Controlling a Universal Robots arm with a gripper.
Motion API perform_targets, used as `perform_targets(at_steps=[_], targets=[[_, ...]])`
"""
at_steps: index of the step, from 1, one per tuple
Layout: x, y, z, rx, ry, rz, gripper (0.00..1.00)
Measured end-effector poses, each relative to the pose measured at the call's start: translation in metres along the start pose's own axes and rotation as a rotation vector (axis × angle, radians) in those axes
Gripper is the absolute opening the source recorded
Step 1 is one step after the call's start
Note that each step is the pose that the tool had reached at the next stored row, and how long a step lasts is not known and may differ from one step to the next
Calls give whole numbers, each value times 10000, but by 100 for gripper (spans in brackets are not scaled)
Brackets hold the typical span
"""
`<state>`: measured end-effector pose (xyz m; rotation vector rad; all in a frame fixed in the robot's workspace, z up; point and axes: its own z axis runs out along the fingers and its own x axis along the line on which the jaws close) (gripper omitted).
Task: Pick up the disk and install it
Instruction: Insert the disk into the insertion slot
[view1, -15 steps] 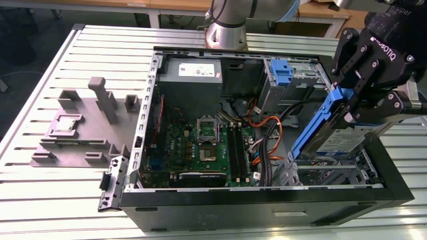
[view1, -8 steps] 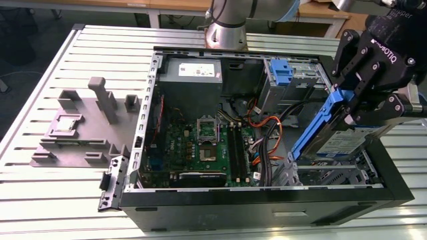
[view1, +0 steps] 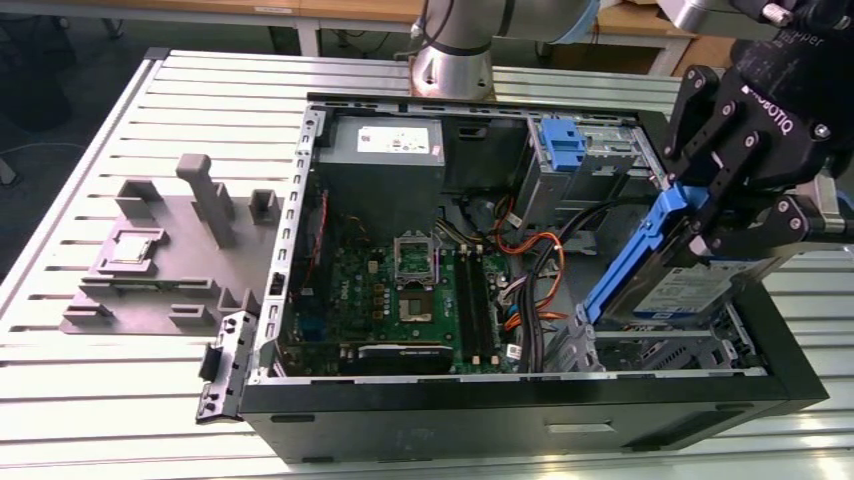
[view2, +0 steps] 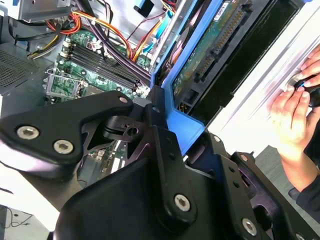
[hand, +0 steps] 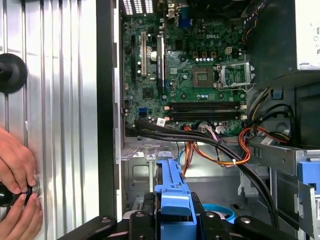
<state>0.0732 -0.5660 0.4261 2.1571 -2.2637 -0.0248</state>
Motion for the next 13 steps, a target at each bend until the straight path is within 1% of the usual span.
perform_targets(at_steps=[13], targets=[[8,-2,44,-1,0,0,37]])
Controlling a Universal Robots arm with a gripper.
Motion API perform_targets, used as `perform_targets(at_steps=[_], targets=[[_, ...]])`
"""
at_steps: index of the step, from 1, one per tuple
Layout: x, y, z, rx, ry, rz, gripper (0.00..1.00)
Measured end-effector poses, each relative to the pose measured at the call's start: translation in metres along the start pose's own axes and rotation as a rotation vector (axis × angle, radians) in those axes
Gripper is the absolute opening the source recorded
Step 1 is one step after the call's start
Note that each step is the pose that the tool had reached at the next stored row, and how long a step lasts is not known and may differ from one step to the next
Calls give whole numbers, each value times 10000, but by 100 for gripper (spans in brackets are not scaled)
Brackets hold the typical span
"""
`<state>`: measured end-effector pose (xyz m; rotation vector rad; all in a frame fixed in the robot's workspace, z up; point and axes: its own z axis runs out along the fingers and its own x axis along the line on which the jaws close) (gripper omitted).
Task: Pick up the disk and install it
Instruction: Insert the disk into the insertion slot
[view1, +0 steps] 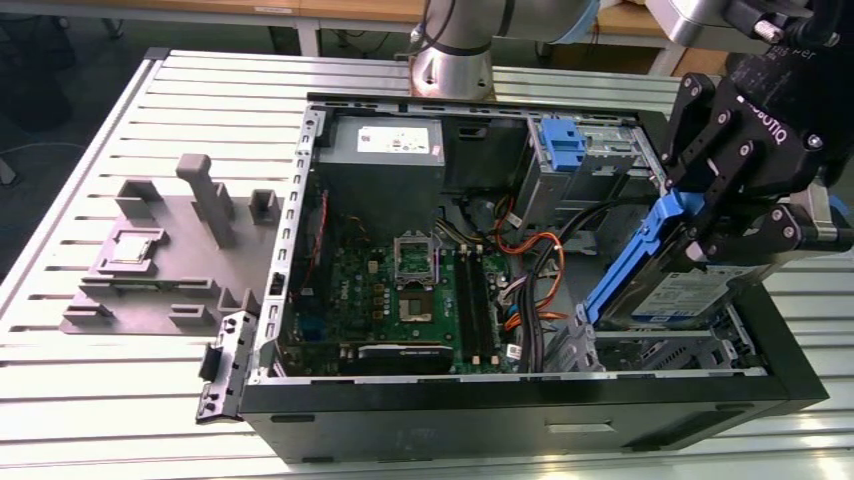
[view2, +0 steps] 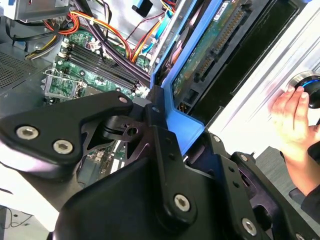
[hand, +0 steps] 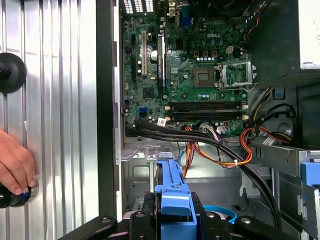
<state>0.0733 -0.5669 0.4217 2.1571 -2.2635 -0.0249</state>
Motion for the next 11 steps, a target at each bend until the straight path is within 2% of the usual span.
perform_targets(at_steps=[11], targets=[[0,0,6,0,0,-7,37]])
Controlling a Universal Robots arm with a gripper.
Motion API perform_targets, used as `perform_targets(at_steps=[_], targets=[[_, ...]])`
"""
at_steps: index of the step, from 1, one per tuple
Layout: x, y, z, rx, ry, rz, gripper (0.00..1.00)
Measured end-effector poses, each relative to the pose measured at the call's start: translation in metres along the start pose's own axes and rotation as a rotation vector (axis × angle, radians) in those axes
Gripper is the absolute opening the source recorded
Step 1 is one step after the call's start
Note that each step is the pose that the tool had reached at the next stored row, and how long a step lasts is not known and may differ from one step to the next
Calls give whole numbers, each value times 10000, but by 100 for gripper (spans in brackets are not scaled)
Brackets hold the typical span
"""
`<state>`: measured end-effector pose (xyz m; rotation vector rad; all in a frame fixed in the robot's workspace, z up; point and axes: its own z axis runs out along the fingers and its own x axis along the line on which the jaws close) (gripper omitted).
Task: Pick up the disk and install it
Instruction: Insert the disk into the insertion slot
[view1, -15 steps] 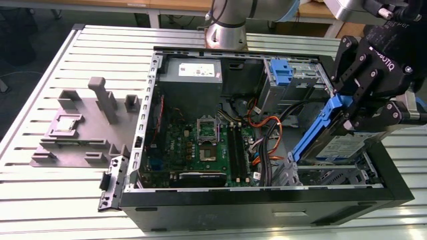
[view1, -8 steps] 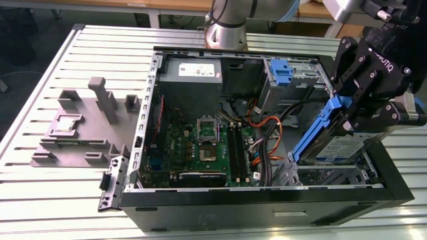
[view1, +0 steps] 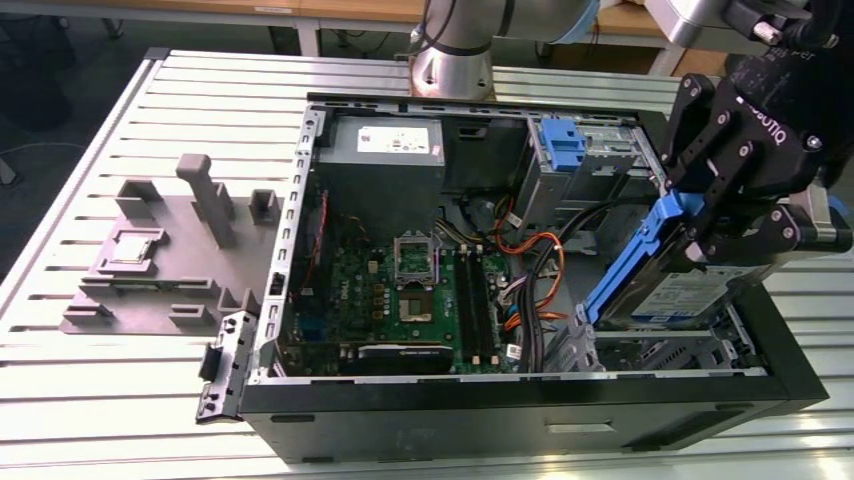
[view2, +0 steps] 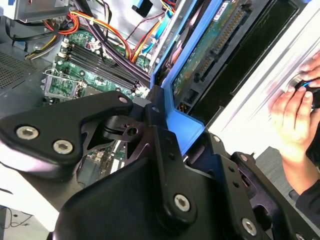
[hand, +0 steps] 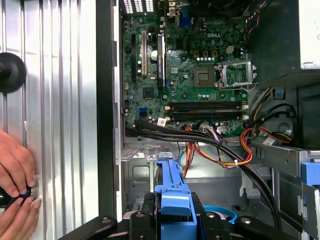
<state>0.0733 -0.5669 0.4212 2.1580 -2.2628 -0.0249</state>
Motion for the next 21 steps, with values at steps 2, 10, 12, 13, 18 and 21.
perform_targets(at_steps=[2,10,12,13,18,21], targets=[[0,0,8,0,-1,-1,37],[0,3,23,17,-1,-2,37],[0,3,28,19,-2,-2,37],[0,3,31,20,-2,-2,37],[0,4,43,35,-2,-6,37],[0,4,54,35,-2,-9,37]])
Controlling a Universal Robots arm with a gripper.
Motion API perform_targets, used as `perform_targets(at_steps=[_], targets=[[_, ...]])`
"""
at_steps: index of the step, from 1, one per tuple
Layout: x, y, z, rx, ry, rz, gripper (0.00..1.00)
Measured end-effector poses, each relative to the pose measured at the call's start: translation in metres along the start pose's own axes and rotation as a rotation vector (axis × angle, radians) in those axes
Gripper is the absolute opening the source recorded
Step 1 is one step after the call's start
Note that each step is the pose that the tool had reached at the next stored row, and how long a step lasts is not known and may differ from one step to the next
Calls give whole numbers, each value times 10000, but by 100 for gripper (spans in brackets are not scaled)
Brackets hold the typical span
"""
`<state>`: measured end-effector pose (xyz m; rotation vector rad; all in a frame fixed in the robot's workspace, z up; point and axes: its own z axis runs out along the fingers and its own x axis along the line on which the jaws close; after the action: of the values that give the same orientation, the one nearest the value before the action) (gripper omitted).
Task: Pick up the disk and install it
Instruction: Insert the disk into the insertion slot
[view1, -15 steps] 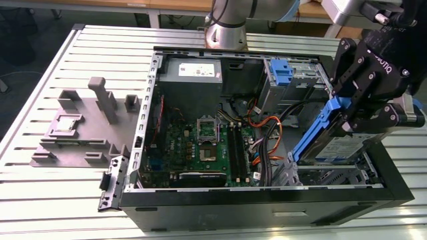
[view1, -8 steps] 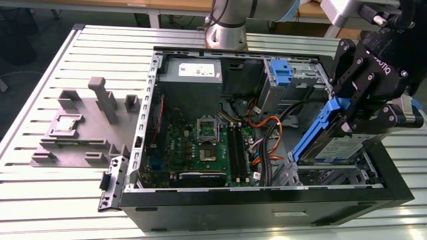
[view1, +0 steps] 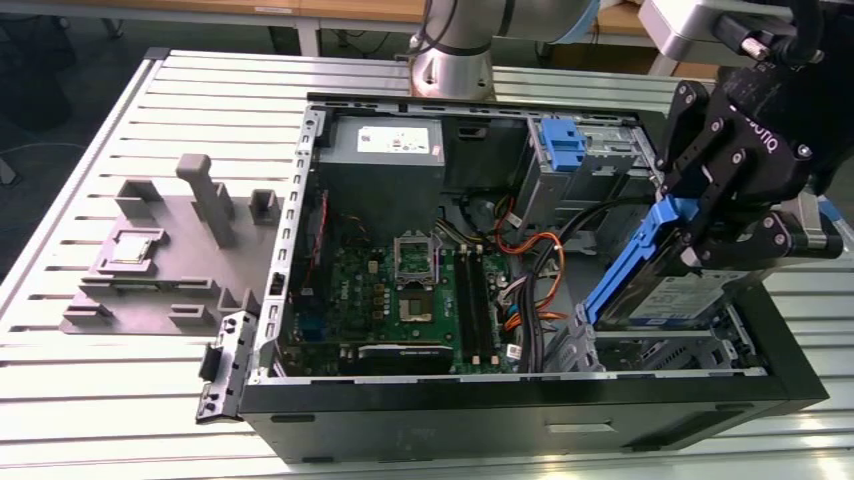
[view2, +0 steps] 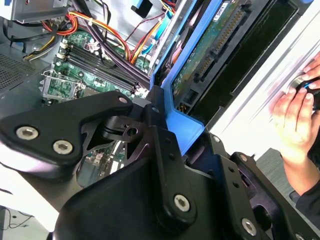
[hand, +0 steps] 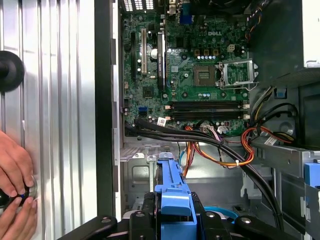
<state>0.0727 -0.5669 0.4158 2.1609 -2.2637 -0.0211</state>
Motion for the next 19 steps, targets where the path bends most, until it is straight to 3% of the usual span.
perform_targets(at_steps=[19], targets=[[1,-1,91,0,0,-27,37]])
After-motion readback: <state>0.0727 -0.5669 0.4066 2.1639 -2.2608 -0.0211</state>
